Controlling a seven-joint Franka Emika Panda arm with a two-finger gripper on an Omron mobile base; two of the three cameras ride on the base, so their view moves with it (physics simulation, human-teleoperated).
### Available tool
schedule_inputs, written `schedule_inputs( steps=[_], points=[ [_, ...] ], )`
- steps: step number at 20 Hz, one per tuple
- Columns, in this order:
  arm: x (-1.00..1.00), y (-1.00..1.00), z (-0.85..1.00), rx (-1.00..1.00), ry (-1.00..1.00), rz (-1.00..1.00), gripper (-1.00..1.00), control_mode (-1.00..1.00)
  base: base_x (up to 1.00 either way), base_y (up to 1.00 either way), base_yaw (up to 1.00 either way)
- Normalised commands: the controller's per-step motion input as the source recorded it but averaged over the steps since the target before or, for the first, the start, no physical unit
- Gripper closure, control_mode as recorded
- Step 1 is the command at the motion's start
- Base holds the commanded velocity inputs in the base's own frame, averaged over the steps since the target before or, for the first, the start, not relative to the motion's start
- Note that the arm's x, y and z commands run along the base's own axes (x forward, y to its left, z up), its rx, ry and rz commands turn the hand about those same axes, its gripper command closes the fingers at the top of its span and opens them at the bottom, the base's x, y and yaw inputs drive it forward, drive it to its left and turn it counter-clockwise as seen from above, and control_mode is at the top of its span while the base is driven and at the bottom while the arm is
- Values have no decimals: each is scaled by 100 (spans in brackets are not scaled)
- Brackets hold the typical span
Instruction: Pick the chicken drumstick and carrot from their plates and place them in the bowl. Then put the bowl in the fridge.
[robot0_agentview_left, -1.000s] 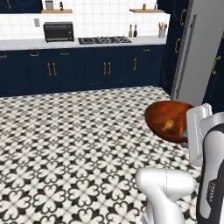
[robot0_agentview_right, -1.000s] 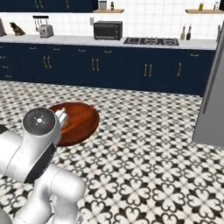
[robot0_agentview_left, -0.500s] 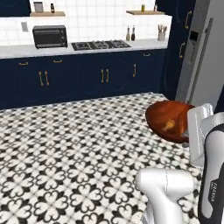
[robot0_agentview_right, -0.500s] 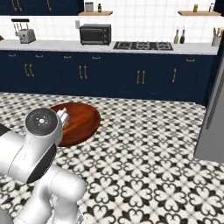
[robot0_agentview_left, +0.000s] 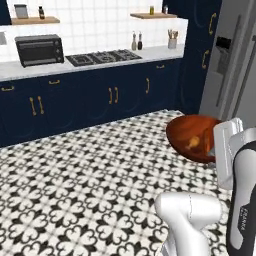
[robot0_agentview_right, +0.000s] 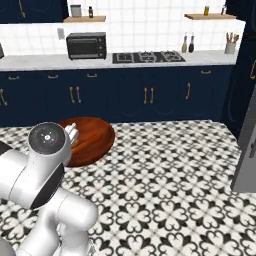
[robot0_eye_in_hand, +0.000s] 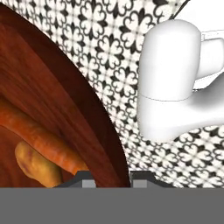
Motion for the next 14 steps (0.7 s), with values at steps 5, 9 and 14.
schedule_inputs(
  steps=[5,9,14],
  points=[
    [0,0,0,0,0,0,100,100,100,100,-48],
    [0,0,0,0,0,0,100,100,100,100,-47],
    [0,0,0,0,0,0,100,100,100,100,-44]
  ],
)
